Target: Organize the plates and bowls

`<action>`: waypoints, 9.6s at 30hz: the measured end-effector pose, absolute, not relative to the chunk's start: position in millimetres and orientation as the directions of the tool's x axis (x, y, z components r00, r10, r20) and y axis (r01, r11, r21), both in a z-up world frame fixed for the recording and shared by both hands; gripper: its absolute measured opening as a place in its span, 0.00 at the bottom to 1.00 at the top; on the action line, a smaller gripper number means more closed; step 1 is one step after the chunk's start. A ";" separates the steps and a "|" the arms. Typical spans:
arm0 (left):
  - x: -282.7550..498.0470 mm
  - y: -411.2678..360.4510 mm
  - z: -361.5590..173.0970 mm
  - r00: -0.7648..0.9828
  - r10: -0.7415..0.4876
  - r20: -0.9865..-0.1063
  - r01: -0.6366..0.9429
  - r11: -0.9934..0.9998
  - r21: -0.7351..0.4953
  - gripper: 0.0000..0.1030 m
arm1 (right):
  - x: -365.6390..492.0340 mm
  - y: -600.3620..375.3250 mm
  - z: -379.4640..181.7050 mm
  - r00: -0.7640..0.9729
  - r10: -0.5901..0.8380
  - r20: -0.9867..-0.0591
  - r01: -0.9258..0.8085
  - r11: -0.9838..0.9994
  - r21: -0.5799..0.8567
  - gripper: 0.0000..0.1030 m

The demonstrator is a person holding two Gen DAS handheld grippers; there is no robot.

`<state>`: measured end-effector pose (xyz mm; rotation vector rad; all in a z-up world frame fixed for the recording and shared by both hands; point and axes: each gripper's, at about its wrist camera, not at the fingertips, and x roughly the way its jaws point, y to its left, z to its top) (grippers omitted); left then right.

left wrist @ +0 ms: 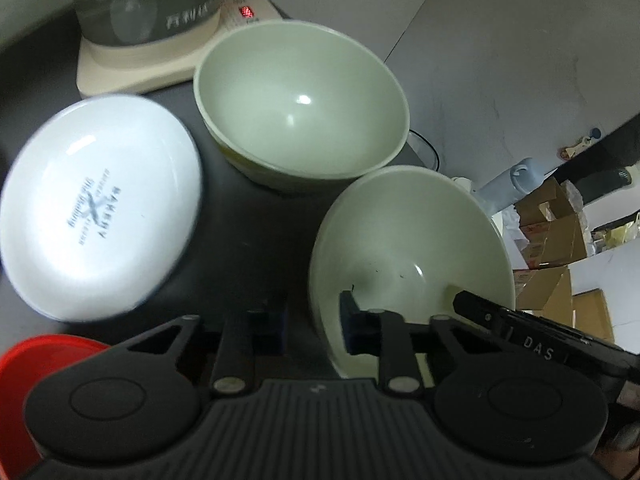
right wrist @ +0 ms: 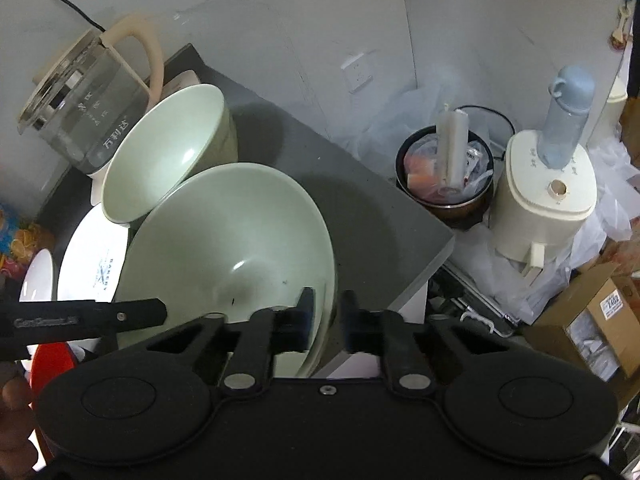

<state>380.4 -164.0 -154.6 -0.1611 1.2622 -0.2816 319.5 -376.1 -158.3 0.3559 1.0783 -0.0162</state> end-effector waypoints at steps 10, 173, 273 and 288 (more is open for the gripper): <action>372.8 -165.8 -143.6 0.299 -0.280 -0.912 0.099 0.960 -0.262 0.09 | 313.5 -373.9 -143.2 0.494 0.170 -0.852 0.133 0.954 0.267 0.12; 455.7 -113.1 -134.5 0.379 -0.195 -0.905 -0.171 0.946 -0.275 0.11 | 416.3 -335.4 -156.0 0.482 0.270 -0.834 0.090 0.931 0.354 0.19; 207.2 -13.4 -56.5 0.385 0.073 -0.920 -0.535 0.830 -0.158 0.14 | 248.6 -248.1 -85.9 0.294 0.585 -0.756 -0.500 0.768 0.400 0.22; 193.0 -1.8 -46.9 0.376 0.113 -0.920 -0.585 0.799 -0.141 0.18 | 246.6 -258.7 -91.8 0.280 0.602 -0.748 -0.479 0.762 0.435 0.08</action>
